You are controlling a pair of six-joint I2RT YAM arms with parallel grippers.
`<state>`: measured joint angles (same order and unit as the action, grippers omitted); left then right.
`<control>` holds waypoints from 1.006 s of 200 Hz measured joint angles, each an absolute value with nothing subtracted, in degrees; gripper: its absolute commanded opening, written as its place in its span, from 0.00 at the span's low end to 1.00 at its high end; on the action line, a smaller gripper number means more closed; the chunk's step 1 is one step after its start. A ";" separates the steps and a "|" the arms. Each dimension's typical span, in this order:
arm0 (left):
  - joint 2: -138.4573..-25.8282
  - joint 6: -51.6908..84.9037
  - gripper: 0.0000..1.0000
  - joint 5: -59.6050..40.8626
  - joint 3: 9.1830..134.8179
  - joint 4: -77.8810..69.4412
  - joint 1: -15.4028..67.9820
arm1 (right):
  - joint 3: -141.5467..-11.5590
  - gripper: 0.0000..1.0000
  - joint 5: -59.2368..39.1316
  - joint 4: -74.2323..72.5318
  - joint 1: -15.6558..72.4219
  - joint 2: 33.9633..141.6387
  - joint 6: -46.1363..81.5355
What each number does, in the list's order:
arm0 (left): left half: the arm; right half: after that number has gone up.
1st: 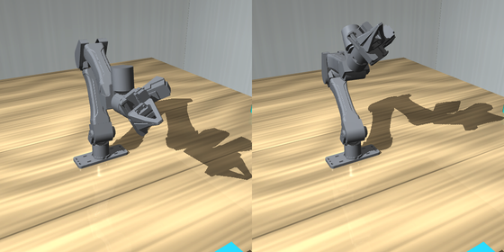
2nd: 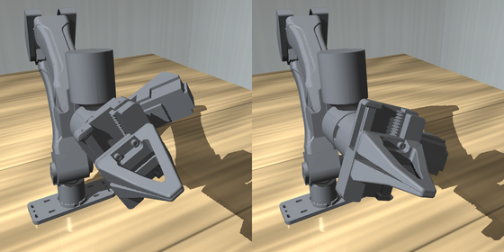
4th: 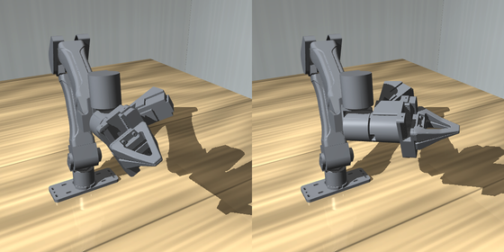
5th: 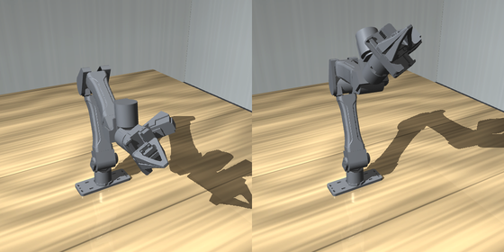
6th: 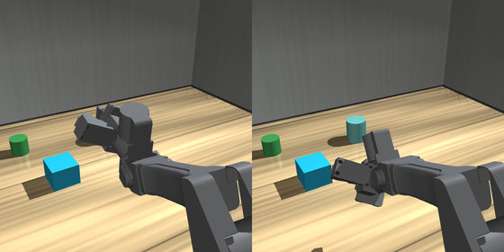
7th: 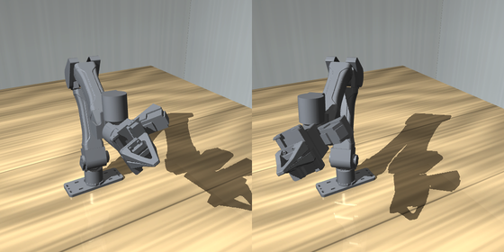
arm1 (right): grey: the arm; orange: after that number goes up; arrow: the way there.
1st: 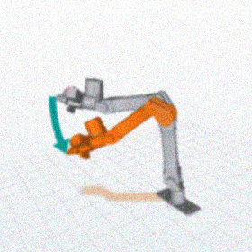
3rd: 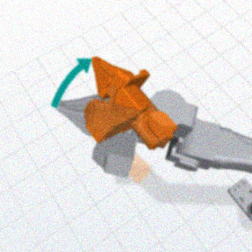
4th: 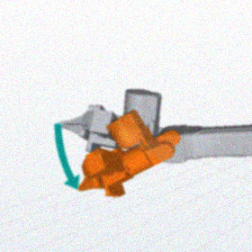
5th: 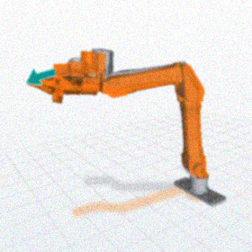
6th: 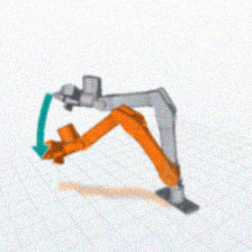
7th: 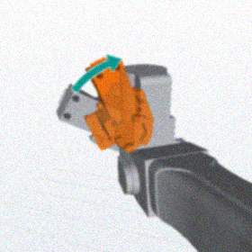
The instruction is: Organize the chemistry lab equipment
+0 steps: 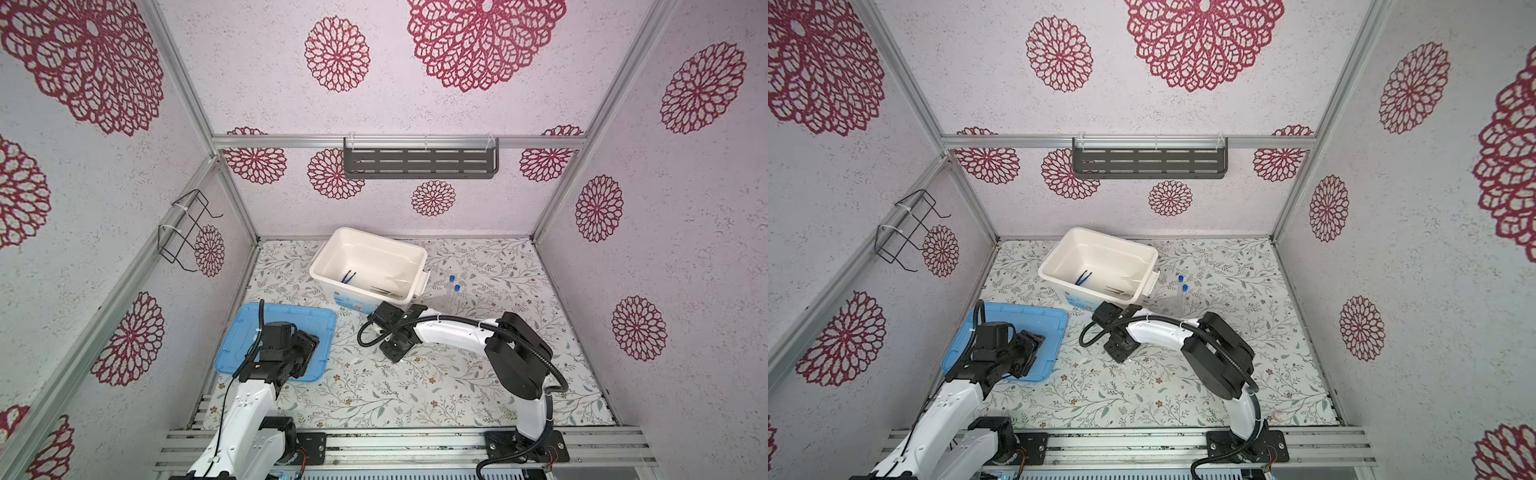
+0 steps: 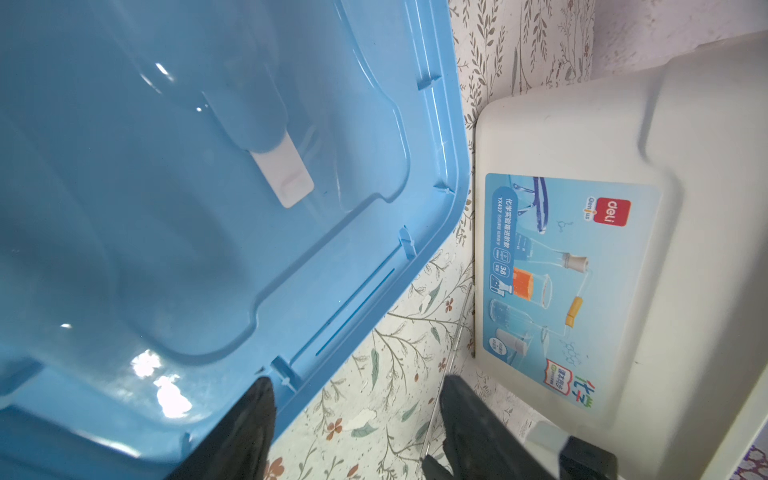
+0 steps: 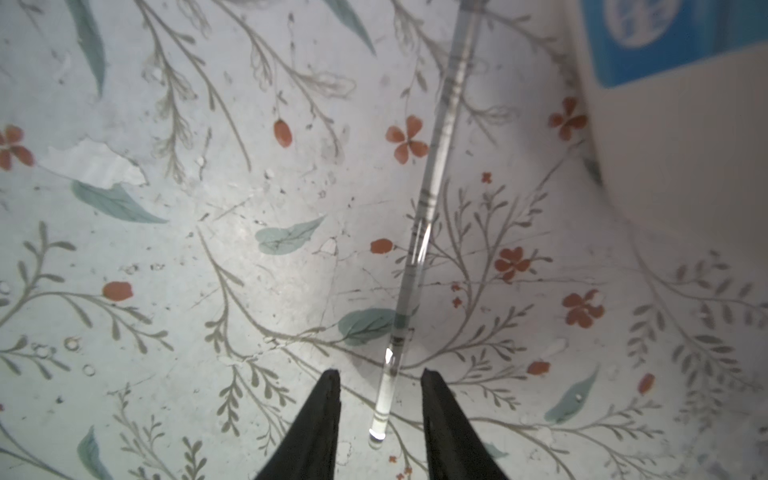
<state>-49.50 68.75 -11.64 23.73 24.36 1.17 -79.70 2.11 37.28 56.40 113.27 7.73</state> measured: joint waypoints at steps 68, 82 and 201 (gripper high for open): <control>-48.56 68.49 0.70 -13.45 23.73 23.70 1.17 | -83.40 0.08 -0.84 40.91 56.49 116.16 4.89; -48.58 68.42 0.70 -13.45 23.73 23.77 1.17 | -83.88 0.05 -1.17 41.78 56.80 116.29 3.57; -48.66 66.43 0.72 -13.21 23.75 25.76 1.10 | -85.56 0.13 -2.26 38.81 61.12 117.08 -1.39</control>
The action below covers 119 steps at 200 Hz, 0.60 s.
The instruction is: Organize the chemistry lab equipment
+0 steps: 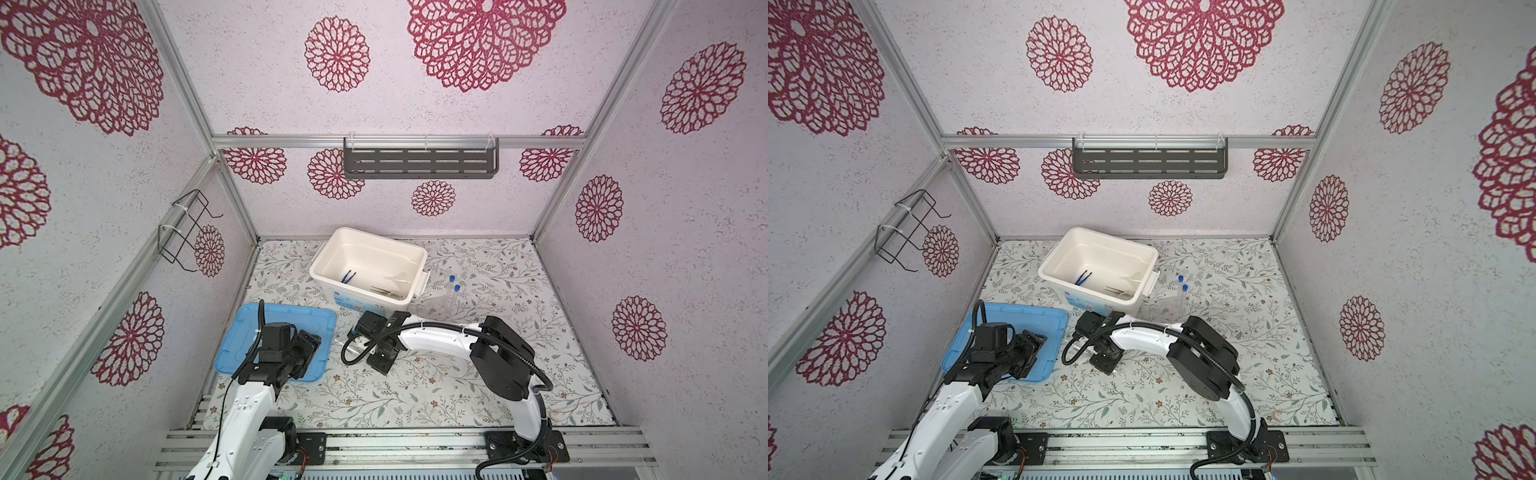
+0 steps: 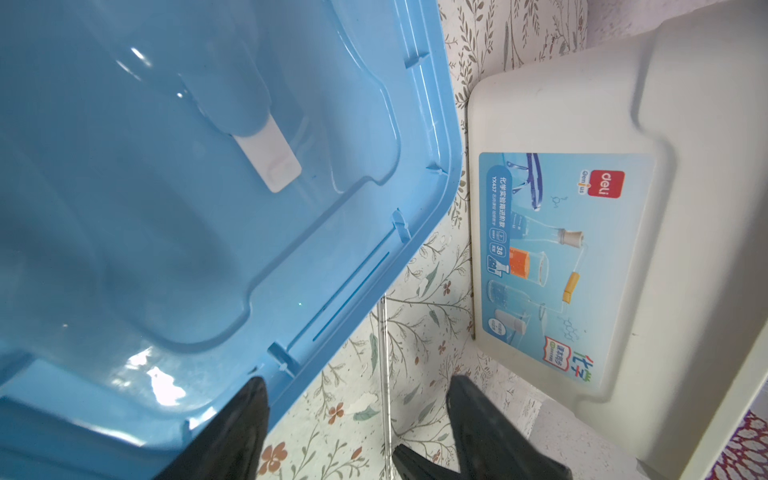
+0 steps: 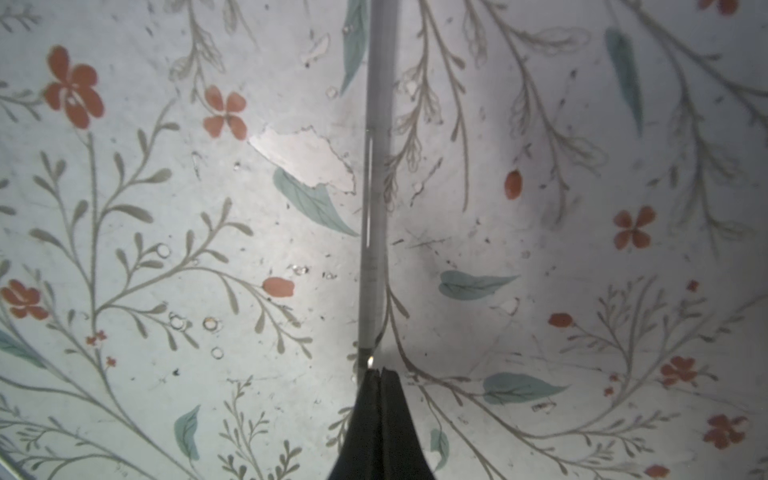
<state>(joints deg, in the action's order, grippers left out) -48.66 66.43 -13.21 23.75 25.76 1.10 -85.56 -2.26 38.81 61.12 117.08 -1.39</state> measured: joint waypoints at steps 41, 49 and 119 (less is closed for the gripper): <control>-48.80 66.00 0.72 -13.15 24.01 26.17 0.97 | -89.43 0.30 -3.40 39.99 61.12 117.47 -0.58; -48.80 65.98 0.72 -13.04 24.12 26.37 0.91 | -91.00 0.32 -3.51 40.25 61.12 117.89 -0.40; -48.60 64.60 0.73 -13.02 25.63 29.12 -1.17 | -102.15 0.43 -6.28 46.50 63.66 124.77 0.21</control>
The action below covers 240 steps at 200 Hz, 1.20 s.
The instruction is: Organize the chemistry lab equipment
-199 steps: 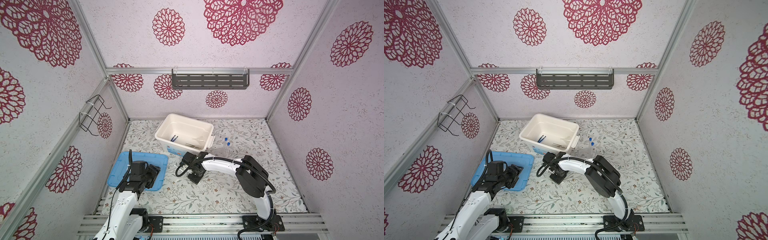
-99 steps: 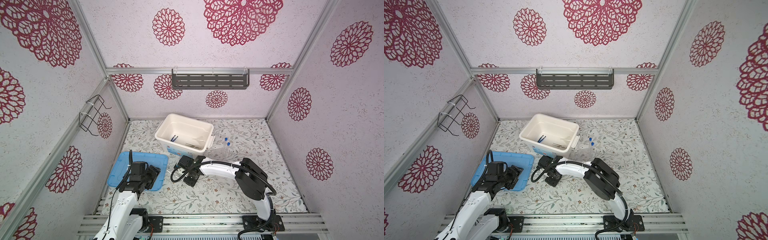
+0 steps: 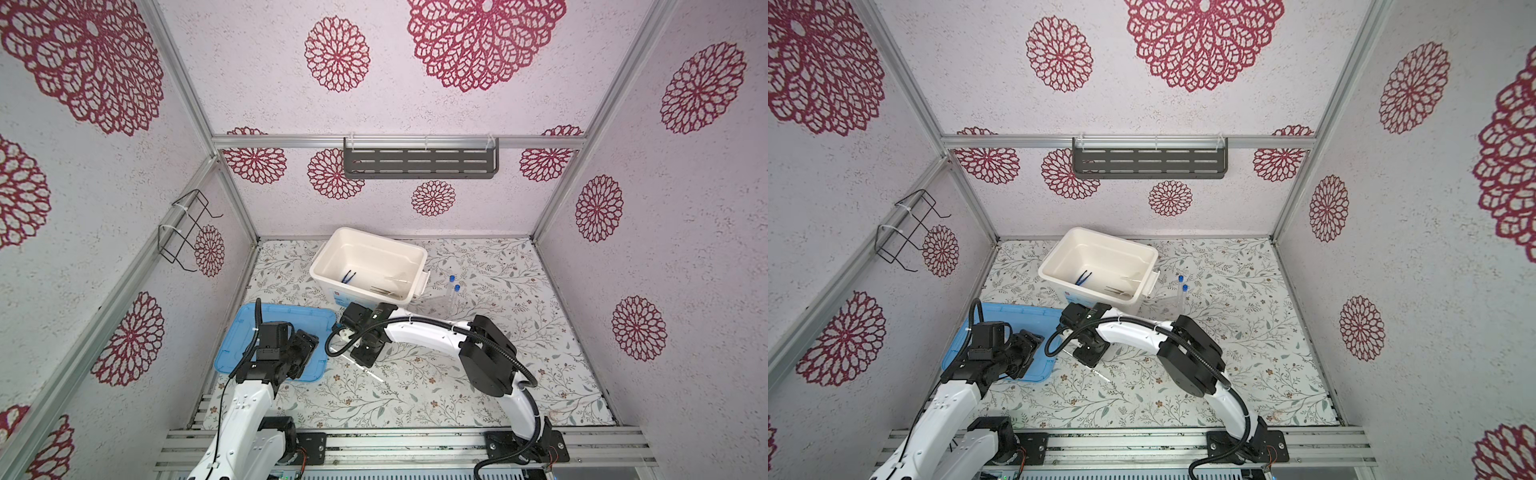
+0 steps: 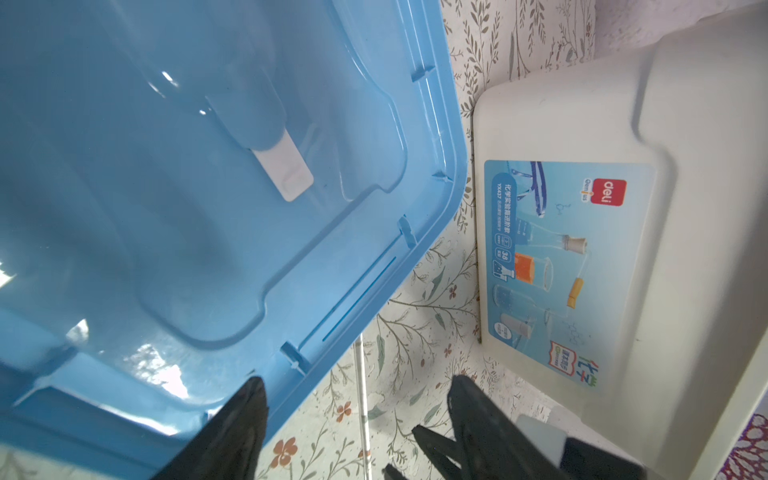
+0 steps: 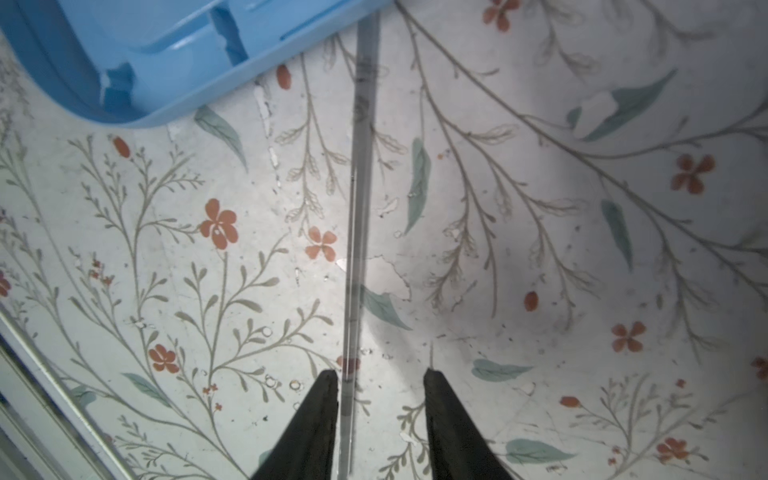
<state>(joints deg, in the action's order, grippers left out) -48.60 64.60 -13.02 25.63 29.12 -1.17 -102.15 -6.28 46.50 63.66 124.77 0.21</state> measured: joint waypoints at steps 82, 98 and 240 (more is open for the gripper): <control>-47.33 63.37 0.73 -13.63 26.30 31.68 -4.78 | -103.79 0.45 -4.27 49.58 67.70 128.40 1.23; -46.98 63.33 0.72 -13.65 26.30 31.94 -4.82 | -103.81 0.42 -3.64 49.82 68.01 128.46 1.26; -46.35 63.05 0.71 -13.78 26.30 32.40 -4.93 | -106.21 0.04 1.87 55.27 68.62 129.75 1.91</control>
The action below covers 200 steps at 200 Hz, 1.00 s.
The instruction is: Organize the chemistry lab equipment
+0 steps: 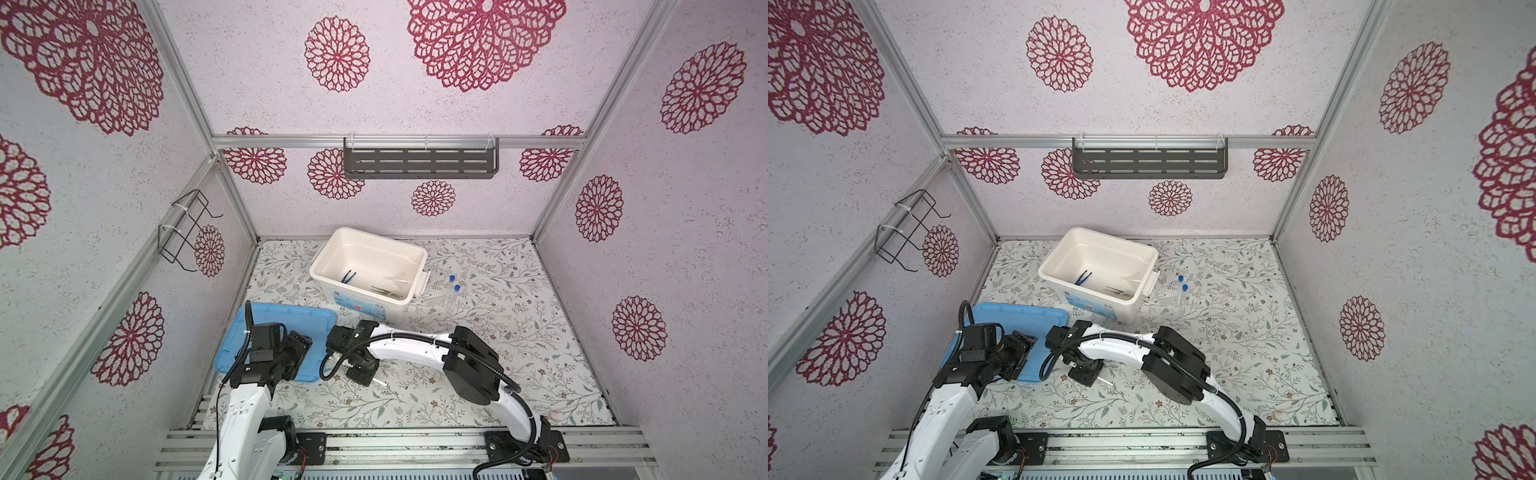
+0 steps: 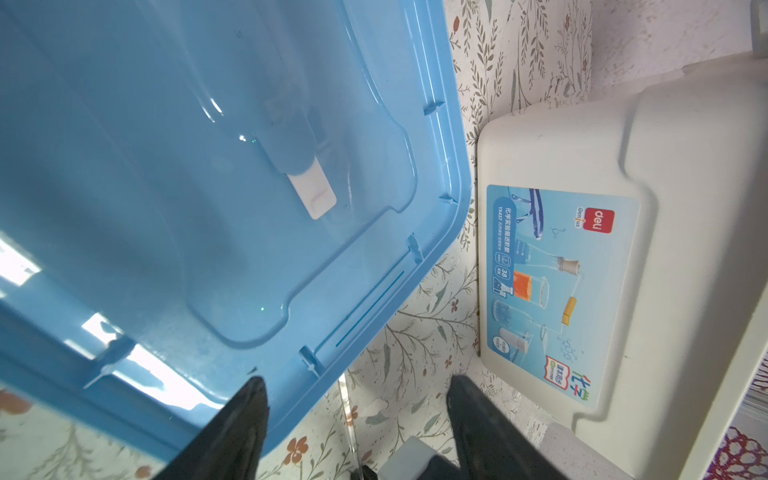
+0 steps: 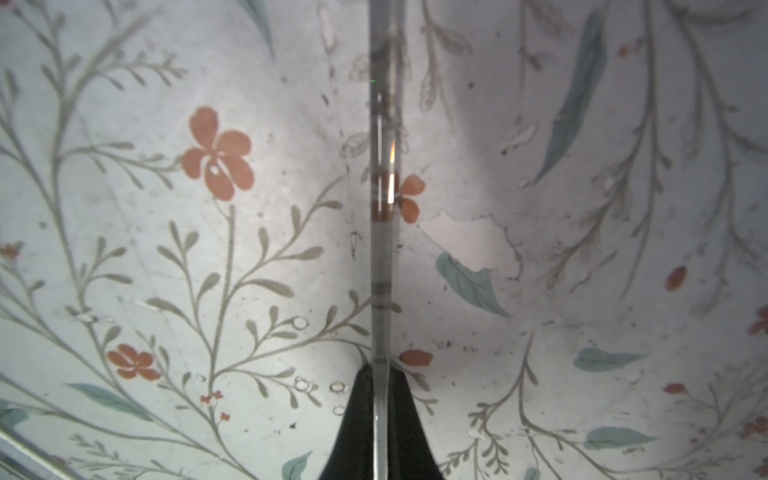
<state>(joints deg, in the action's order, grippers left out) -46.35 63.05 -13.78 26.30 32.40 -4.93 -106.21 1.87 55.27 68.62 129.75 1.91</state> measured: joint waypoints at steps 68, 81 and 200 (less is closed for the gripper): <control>-47.57 65.14 0.69 -13.02 26.76 31.73 -0.80 | -100.92 0.00 3.05 51.44 68.55 126.56 0.82; -48.18 65.80 0.69 -13.02 26.79 30.94 -0.03 | -99.61 0.00 2.98 50.35 68.55 125.78 0.60; -47.81 65.73 0.72 -12.16 27.05 31.83 -1.83 | -99.39 0.05 1.17 47.40 68.55 124.29 0.45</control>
<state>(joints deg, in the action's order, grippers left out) -47.81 65.73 -12.16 27.05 31.83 -1.83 -99.39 1.17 47.40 68.55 124.29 0.45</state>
